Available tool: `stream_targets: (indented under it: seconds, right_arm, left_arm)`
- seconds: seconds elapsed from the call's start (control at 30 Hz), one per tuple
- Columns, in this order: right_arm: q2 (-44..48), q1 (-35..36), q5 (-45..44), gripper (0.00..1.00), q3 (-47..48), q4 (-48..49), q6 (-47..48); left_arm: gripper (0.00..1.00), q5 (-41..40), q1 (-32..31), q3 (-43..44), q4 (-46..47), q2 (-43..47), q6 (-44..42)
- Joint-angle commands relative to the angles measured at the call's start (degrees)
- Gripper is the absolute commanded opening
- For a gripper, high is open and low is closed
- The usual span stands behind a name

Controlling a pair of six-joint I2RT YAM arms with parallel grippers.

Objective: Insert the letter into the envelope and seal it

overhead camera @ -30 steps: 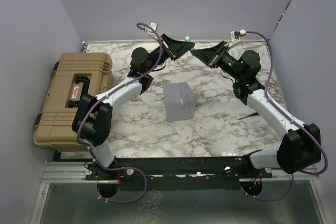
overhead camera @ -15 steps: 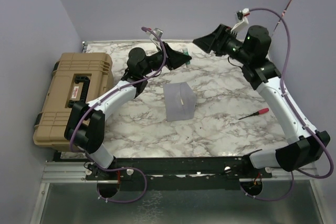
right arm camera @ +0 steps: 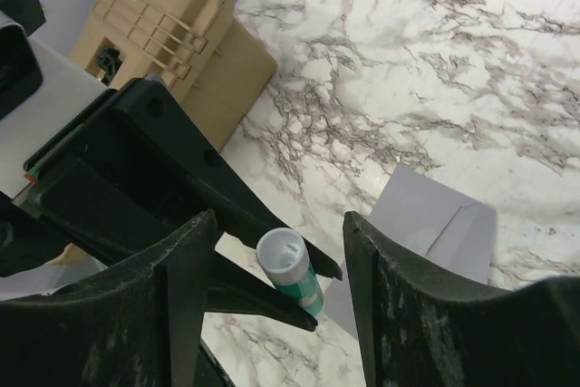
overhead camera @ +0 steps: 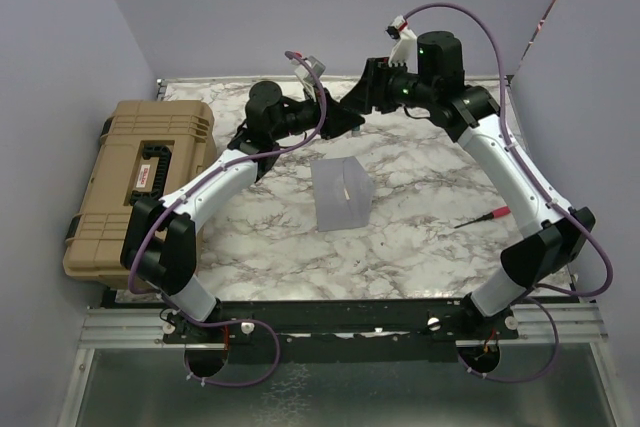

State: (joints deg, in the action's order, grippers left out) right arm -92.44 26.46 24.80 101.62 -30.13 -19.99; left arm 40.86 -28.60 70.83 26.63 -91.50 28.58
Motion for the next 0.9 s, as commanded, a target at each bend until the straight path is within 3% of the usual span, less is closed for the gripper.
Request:
stream_targets:
  seconds: [0.0,0.27,0.47,0.57,0.67,0.77,0.87]
  right_arm:
    - [0.0,-0.1,0.0,0.58,1.7,-3.8,3.3]
    - [-0.2,-0.1,6.2,0.36,3.5,-8.1,9.3]
    - [-2.7,-0.1,0.1,0.01,6.1,-11.2,3.5]
    - [-4.9,-0.2,-8.9,0.0,8.4,-14.1,-8.3]
    - [-6.8,0.1,-10.5,0.0,9.2,-15.2,-18.6]
    - [-5.5,0.3,-15.6,0.0,5.8,-13.1,-29.5]
    - [1.3,0.4,-14.6,0.0,-5.3,4.2,-35.8]
  left_arm:
    - [0.0,1.4,0.0,1.1,-1.3,1.3,-1.8]
    - [0.0,2.8,0.0,1.9,-1.6,1.7,-1.5]
    - [0.0,2.7,0.0,3.5,-5.2,1.6,-6.1]
    - [0.0,1.0,-0.7,5.0,-12.8,2.1,-17.0]
    - [0.0,-6.0,-2.8,6.0,-20.7,3.2,-31.4]
    - [0.0,-9.4,-4.3,4.9,-23.0,4.0,-42.6]
    - [0.0,-11.7,-5.4,5.3,-23.6,4.4,-45.9]
